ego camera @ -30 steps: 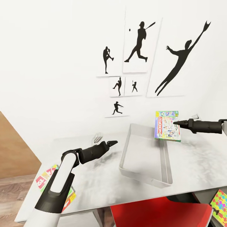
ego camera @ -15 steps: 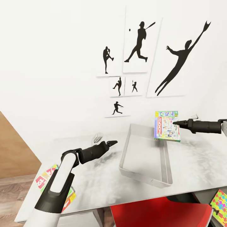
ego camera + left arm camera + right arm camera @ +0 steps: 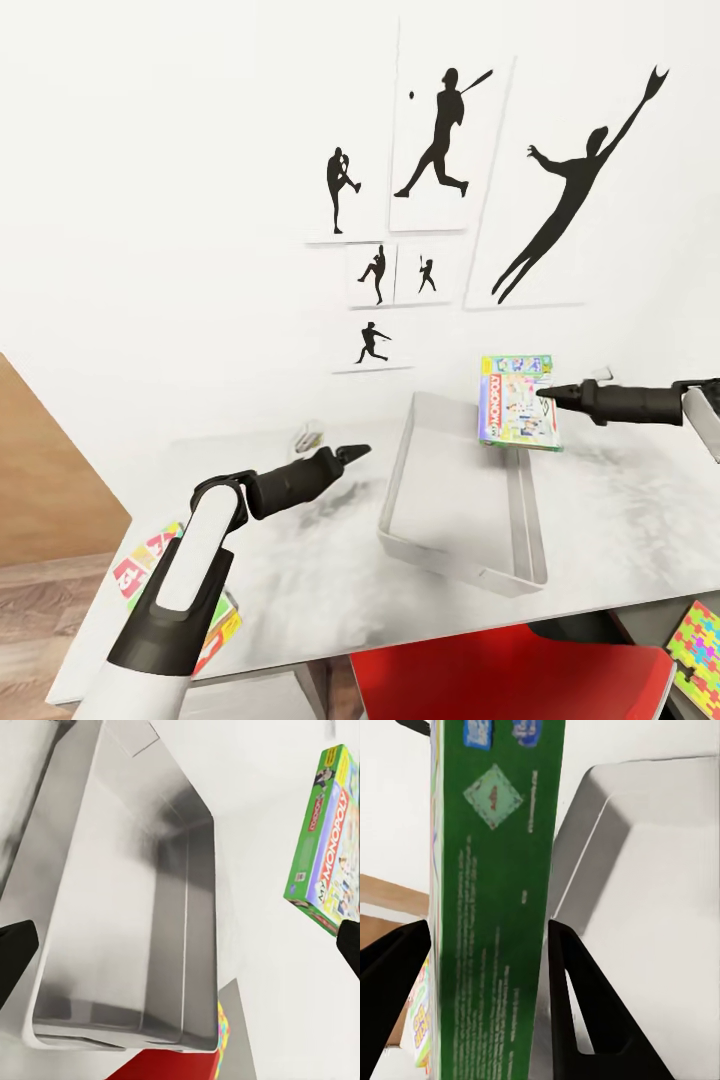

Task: Put all the toys in the child's room - the three board games (two on the bed and one on the table), the two jigsaw puzzles on the table, and the tennis ball on the table - inside the toy box on the table in the child's room.

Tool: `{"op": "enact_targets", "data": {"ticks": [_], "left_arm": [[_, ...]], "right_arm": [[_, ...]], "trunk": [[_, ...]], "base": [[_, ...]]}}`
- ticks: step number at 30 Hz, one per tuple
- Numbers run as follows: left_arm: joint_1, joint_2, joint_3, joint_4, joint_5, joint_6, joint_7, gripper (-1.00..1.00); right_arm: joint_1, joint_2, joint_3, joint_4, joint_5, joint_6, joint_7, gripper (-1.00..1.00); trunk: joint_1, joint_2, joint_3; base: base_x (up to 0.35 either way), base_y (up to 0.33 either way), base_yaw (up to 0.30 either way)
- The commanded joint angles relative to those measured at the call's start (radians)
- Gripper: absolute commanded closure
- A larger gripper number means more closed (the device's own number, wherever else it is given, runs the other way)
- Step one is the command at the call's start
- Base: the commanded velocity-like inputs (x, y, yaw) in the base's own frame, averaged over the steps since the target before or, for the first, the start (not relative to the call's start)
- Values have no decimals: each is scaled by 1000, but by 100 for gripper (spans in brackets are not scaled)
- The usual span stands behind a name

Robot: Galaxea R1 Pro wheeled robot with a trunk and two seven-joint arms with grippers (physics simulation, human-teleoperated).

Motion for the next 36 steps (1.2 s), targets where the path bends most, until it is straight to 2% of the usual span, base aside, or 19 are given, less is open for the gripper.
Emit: {"op": "enact_targets", "data": {"ticks": [1, 3, 4, 10, 15, 23, 36], "left_arm": [[0, 1, 3, -2, 12, 3, 9, -100], [3, 8, 16, -3, 15, 5, 6, -100], [3, 8, 16, -3, 15, 5, 6, -100], [24, 23, 98, -4, 37, 13, 0, -100], [37, 27, 133, -5, 61, 22, -2, -100], [45, 29, 152, -6, 76, 29, -2, -100], [47, 34, 157, -5, 81, 31, -2, -100]], "right_arm": [[-4, 16, 3, 13, 0, 2, -8, 100], [-8, 52, 1, 42, -1, 2, -46, 100], [-8, 52, 1, 42, -1, 2, -46, 100], [-22, 151, -3, 100, -2, 2, -164, 100], [-26, 185, -5, 115, -4, 2, -201, 100], [-32, 203, -8, 131, -6, 2, -223, 100], [-36, 208, -13, 179, -9, 2, -229, 100]], "trunk": [[1, -2, -2], [1, -2, -2], [1, -2, -2], [1, -2, -2], [1, -2, -2], [1, -2, -2], [1, -2, -2]], "base": [[0, 0, 0], [0, 0, 0], [0, 0, 0], [0, 0, 0], [0, 0, 0], [0, 0, 0], [0, 0, 0]]}}
